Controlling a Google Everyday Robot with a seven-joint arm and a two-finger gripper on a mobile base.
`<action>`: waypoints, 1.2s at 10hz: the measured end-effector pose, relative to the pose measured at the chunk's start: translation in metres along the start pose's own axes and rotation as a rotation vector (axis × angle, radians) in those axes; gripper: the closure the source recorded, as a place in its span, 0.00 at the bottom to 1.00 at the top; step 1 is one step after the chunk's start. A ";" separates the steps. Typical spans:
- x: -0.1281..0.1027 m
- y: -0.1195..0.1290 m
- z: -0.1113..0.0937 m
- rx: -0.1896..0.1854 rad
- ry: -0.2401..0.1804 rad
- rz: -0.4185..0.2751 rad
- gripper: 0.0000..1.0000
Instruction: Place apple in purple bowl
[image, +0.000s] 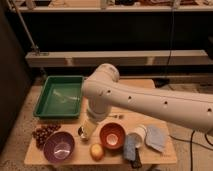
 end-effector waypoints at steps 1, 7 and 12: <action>0.005 -0.006 0.002 0.081 0.039 -0.140 0.20; 0.019 -0.023 0.004 0.292 0.125 -0.586 0.20; 0.005 -0.034 0.049 0.128 0.023 -0.628 0.20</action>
